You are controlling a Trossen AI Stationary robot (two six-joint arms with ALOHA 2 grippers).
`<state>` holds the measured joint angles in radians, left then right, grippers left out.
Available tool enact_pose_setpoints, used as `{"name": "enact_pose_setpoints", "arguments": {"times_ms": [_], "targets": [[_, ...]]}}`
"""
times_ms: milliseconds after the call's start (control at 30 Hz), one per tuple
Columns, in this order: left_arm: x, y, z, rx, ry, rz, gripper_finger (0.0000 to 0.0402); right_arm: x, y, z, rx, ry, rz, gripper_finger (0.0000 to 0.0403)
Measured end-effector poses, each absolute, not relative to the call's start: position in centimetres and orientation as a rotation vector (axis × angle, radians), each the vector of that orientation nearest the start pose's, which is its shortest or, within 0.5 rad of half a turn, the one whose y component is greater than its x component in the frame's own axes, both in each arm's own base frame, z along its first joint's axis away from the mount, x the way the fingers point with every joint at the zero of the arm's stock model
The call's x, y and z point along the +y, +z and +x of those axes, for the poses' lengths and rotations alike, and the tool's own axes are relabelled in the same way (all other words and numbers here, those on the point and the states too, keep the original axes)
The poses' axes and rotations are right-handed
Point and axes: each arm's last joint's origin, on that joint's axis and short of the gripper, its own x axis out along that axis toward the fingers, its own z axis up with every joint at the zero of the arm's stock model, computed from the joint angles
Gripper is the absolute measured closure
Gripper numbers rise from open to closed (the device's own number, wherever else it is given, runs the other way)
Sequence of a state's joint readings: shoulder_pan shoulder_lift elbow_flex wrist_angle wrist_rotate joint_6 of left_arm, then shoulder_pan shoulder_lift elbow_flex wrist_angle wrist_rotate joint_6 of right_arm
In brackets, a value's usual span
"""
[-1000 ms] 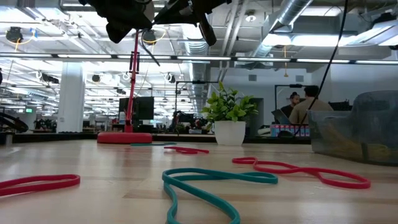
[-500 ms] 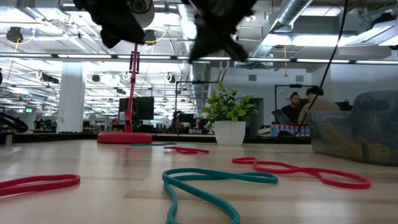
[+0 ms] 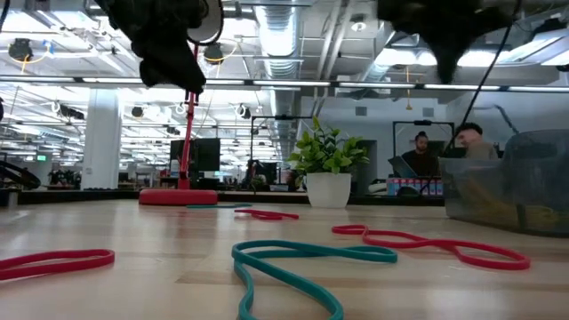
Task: Pick and place items into bin
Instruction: Put the blue rubber band into the black bin
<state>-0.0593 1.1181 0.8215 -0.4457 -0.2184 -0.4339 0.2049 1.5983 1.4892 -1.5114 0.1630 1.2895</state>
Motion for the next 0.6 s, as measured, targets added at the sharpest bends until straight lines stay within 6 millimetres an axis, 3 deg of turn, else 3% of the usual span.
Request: {"name": "enact_pose_setpoints", "arguments": {"times_ms": [133,433,600], "targets": [[-0.8,25.6,23.5,0.693,0.307,-0.31,0.0292,6.1,30.5,25.6,1.294,-1.02,0.719,0.0401],[-0.9,25.7,23.9,0.667,0.274,-0.321,0.0292,9.8,26.9,25.2,1.431,-1.072,0.814,0.0373],[-0.9,25.8,23.9,0.666,0.272,-0.318,0.0292,11.7,26.0,24.9,1.485,-1.07,0.885,0.0344]]}}
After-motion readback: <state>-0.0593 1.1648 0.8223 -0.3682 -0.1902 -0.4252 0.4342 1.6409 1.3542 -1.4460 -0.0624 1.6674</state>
